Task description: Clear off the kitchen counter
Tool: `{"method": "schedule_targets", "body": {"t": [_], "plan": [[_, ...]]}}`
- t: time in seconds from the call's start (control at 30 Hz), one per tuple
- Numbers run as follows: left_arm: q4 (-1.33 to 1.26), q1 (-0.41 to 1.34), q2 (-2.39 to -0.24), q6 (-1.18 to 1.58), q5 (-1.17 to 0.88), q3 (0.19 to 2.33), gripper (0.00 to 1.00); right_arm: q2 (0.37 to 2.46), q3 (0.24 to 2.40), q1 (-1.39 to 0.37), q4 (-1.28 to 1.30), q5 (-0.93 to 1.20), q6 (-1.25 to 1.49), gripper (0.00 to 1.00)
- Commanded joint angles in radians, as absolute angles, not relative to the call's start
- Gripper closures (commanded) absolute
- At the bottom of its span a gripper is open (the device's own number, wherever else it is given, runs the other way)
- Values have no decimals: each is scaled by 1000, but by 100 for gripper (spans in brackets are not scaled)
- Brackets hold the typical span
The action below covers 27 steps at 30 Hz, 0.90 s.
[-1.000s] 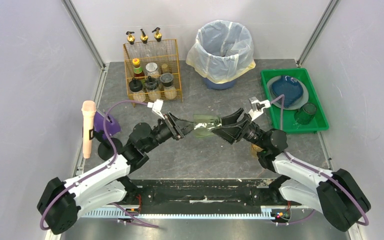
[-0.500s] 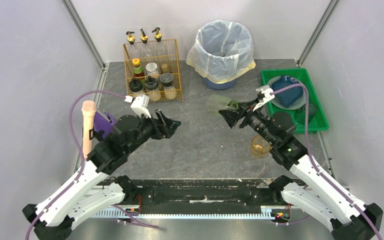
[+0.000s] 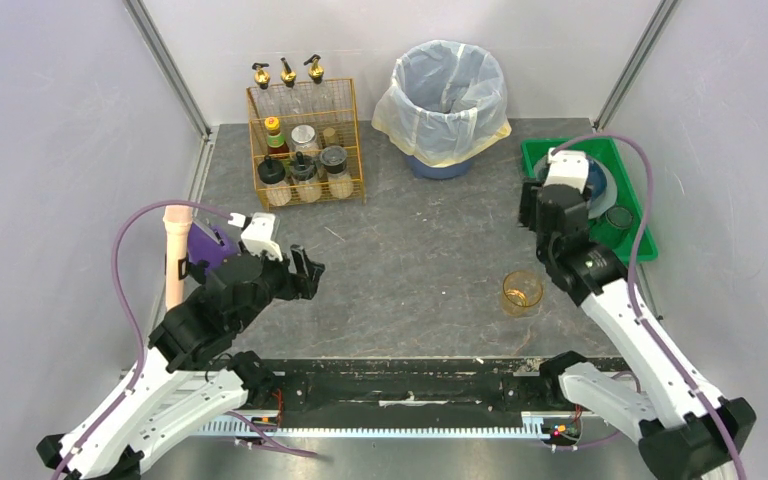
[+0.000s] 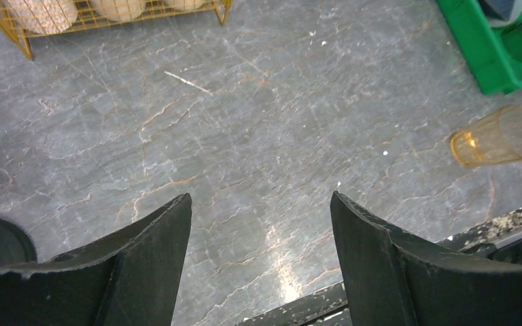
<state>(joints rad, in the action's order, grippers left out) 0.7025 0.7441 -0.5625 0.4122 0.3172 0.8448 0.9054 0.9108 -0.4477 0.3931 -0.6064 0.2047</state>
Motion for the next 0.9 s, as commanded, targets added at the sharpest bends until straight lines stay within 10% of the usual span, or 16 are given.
{"method": "schedule_targets", "body": {"t": [0.0,0.87], "plan": [[699,746,-533,348,342,798,20,988,995,-288,429,-707,178,90],[683,726,-492,314,331,747,20,1492,948,162,232,-253,264,95]]}}
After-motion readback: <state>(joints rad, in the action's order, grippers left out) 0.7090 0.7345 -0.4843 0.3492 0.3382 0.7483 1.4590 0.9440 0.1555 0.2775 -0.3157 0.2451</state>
